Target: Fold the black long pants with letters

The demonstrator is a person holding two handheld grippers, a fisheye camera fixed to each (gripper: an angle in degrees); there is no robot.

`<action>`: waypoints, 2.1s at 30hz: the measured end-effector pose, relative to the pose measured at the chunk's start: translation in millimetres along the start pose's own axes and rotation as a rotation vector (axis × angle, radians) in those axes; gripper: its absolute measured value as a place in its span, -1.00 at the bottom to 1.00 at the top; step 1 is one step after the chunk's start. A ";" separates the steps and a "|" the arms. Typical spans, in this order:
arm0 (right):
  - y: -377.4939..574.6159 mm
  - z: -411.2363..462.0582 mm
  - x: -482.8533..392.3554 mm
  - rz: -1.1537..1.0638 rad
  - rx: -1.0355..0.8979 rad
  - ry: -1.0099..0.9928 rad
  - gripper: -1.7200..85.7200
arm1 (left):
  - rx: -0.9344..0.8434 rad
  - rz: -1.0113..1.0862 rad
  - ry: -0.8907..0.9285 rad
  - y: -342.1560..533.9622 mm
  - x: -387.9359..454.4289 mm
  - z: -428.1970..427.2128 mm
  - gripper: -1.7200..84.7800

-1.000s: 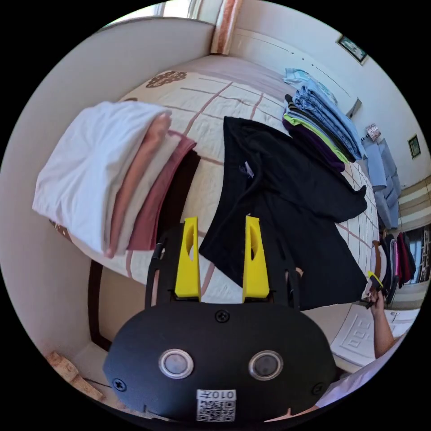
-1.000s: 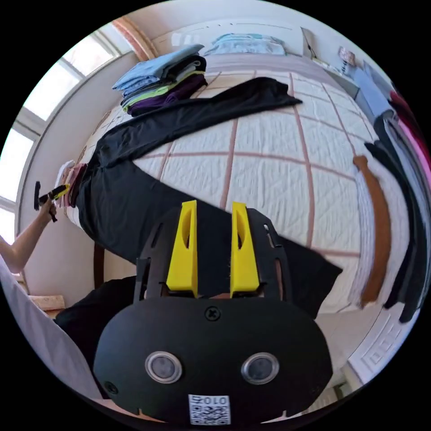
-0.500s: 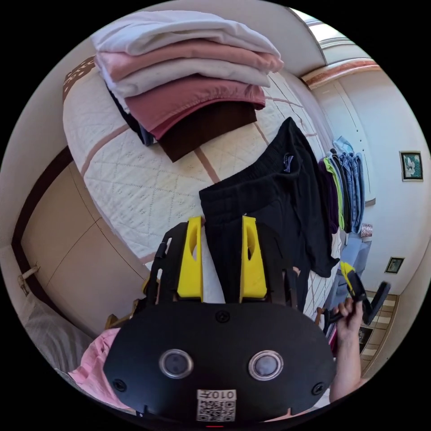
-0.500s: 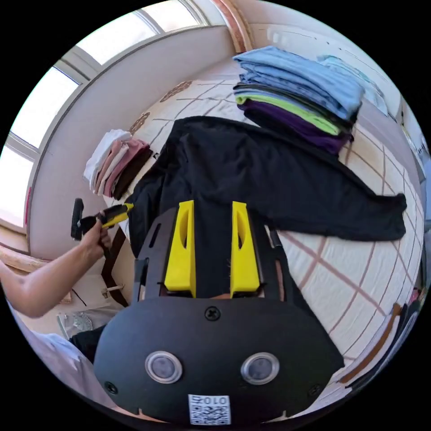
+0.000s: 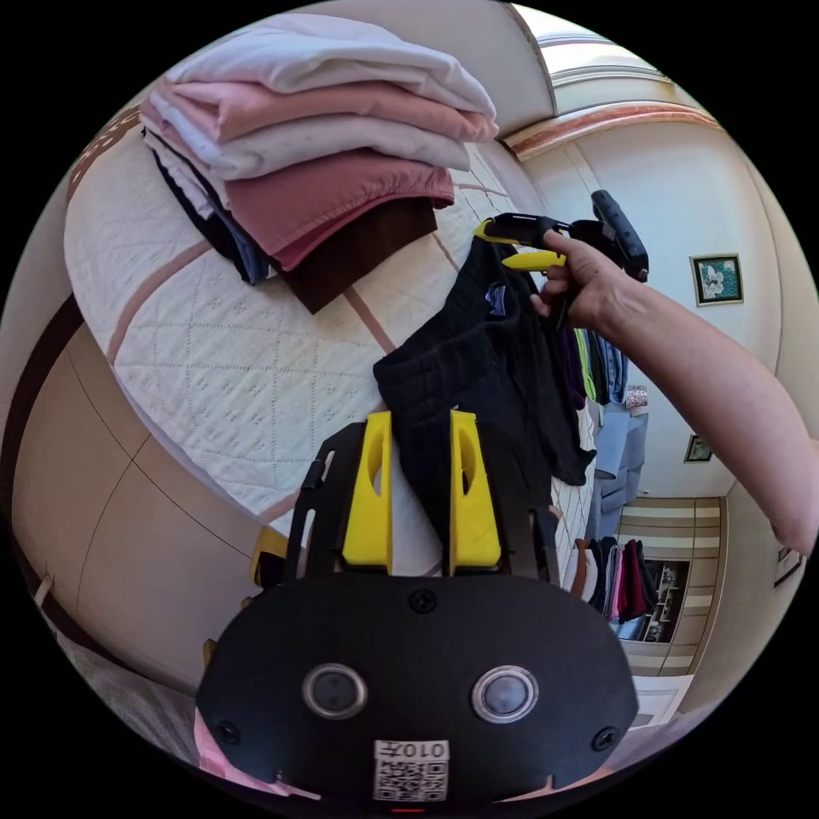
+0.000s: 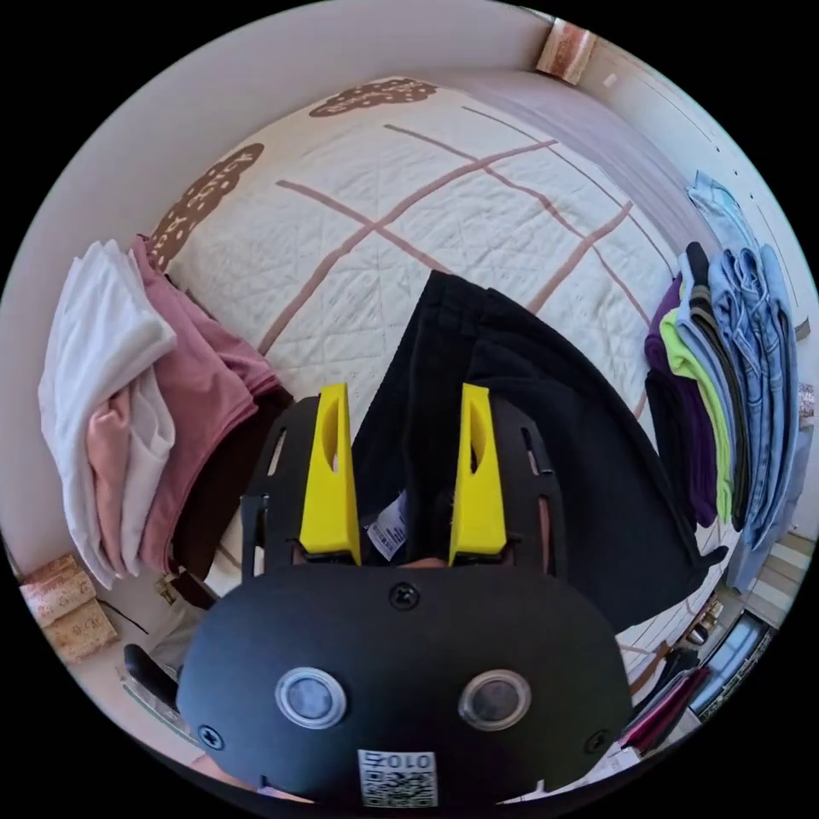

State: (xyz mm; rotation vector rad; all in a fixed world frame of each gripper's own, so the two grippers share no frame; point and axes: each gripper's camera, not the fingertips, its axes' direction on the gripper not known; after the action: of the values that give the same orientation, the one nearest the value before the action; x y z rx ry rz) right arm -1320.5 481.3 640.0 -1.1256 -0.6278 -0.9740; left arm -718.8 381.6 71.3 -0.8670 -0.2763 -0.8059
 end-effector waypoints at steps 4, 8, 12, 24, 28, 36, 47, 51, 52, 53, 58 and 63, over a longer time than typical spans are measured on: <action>-9.0 22.9 -17.8 -0.008 -0.059 0.084 -0.67 | -0.019 0.023 -0.012 -3.9 -13.8 -9.4 -0.87; -16.8 10.8 -12.5 0.003 -0.114 0.066 -0.82 | 0.058 -0.030 0.051 -5.0 -53.9 -42.0 -0.91; -13.1 -8.8 -5.6 0.003 -0.056 -0.038 -0.84 | 0.074 -0.056 0.046 -12.8 -73.5 -56.8 -0.93; -0.9 -7.7 7.2 0.069 -0.025 -0.331 -0.84 | 0.060 -0.253 0.180 2.3 -145.6 -69.7 -0.92; 29.8 -47.3 41.4 0.045 0.121 -0.479 -0.85 | 0.167 -0.257 0.114 8.9 -151.7 -118.6 -0.91; 188.2 -89.2 76.7 -0.117 0.252 -0.731 -0.70 | 0.227 -0.116 0.023 -14.4 -106.6 -211.4 -0.79; 200.9 -90.8 8.8 -0.120 0.183 -0.909 -0.33 | 0.185 0.033 -0.236 -164.9 -135.9 -296.1 -0.52; 156.6 -58.7 -32.8 -0.036 0.163 -0.902 -0.29 | 0.103 0.146 -0.254 -270.7 -174.8 -295.9 -0.42; 144.4 -48.5 -43.6 0.006 0.162 -0.890 -0.27 | 0.078 0.165 -0.238 -287.3 -180.8 -292.0 -0.41; 138.7 -42.9 -48.7 0.027 0.163 -0.889 -0.26 | 0.025 0.198 -0.200 -320.3 -191.8 -281.9 -0.39; 103.1 -0.2 -75.8 0.208 0.148 -0.883 -0.22 | -0.242 0.333 -0.068 -428.5 -214.7 -220.6 -0.32; 101.3 25.2 -79.9 0.286 0.121 -0.926 -0.20 | -0.447 0.461 0.012 -480.4 -221.6 -153.0 -0.28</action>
State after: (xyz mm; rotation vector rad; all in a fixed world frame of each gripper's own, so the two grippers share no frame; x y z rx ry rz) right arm -1266.6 542.0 536.7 -1.4918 -1.1982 -0.1162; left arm -1233.3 195.3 132.7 -1.2851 0.1237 -0.4420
